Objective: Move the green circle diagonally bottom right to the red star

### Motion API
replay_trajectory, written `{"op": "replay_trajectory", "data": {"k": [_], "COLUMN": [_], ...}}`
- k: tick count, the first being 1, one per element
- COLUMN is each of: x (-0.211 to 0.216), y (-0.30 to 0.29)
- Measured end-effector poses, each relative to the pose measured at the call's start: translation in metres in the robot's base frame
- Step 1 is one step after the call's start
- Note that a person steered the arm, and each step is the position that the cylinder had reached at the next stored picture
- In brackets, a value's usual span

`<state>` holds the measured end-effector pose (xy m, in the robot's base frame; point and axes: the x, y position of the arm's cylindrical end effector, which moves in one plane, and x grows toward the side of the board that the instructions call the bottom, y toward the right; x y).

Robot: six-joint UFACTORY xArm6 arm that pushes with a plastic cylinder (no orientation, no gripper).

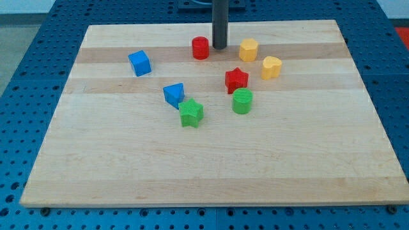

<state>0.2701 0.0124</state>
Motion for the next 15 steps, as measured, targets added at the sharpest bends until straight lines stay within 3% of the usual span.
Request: {"op": "replay_trajectory", "data": {"k": [11, 13, 15], "x": [0.025, 0.022, -0.015], "y": [-0.016, 0.038, 0.063]}}
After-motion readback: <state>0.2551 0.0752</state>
